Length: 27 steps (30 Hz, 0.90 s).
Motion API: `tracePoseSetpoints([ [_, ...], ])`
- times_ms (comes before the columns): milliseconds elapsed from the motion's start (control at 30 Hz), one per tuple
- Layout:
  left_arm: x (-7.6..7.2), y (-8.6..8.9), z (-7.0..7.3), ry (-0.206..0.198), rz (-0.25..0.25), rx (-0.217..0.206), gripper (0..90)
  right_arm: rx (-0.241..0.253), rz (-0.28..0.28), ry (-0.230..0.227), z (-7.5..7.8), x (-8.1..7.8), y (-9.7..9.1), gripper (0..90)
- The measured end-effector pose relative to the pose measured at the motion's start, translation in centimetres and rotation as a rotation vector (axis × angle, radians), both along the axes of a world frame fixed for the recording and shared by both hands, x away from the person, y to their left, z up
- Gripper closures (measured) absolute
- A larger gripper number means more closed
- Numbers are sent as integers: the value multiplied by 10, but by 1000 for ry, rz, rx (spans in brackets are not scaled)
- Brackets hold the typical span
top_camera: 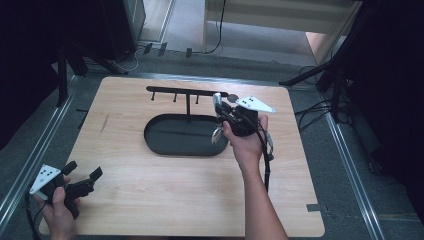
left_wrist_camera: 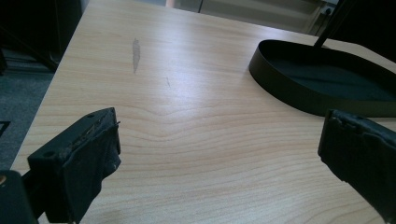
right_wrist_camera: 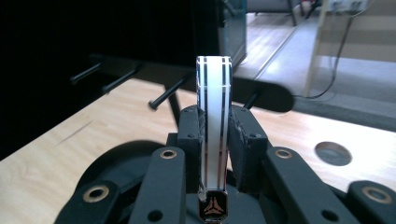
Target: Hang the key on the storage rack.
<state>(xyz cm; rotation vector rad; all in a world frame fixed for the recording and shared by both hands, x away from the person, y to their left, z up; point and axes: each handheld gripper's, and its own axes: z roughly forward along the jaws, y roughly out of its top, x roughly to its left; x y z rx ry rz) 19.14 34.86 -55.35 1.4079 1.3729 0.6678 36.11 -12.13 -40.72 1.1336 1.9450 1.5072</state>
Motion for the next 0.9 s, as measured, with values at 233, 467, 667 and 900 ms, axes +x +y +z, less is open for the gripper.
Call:
tracePoseSetpoints([
  [233,0,0,0,-1,-2,-2,0,10,6,31,-12,1,-1,764],
  [467,0,0,0,-1,-2,-4,0,25,0,50,-18,4,-9,764],
  [667,0,0,0,-1,-3,-4,0,21,-6,57,-20,6,-8,763],
  [900,0,1,0,-1,-2,-7,0,47,4,58,-25,9,-13,760],
])
